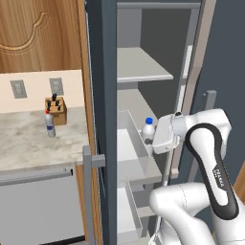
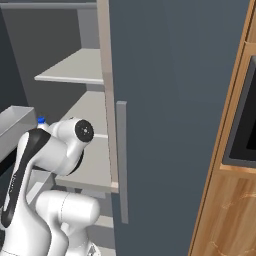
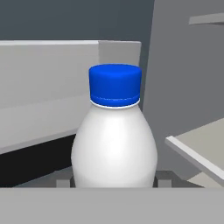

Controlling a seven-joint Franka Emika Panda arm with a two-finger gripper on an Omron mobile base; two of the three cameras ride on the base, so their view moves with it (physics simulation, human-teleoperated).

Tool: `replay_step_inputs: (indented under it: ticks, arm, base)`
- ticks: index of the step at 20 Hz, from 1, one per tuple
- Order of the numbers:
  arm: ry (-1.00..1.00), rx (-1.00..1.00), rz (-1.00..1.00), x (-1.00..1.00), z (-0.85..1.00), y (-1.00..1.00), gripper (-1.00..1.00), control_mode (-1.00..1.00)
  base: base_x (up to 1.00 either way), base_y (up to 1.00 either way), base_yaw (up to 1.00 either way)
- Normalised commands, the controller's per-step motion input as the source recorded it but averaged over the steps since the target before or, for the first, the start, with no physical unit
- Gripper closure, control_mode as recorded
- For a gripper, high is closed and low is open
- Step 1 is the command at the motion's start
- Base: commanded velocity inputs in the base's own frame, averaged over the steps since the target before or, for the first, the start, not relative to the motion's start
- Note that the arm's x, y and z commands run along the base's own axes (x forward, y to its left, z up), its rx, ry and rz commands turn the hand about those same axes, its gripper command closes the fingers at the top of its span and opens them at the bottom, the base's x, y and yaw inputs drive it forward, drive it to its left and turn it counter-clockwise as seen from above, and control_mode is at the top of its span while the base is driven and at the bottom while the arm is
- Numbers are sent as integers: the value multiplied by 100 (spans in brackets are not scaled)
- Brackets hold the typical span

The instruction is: Take the bottled waters from the counter and place them in the freezer to freeze. Close the freezer door after placing the bottles.

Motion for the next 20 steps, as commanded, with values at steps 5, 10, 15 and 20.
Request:
replay_step_inputs:
  ticks: [5,10,15,20]
  arm:
    - [0,0,0,0,0,0,100,100]
    - [0,0,-1,18,0,1,100,-100]
    - [0,0,0,21,0,0,100,-100]
    - [0,0,-9,18,0,-6,100,-100]
  base:
    - [21,0,0]
    - [0,0,0]
    - [0,0,0]
    - [0,0,0]
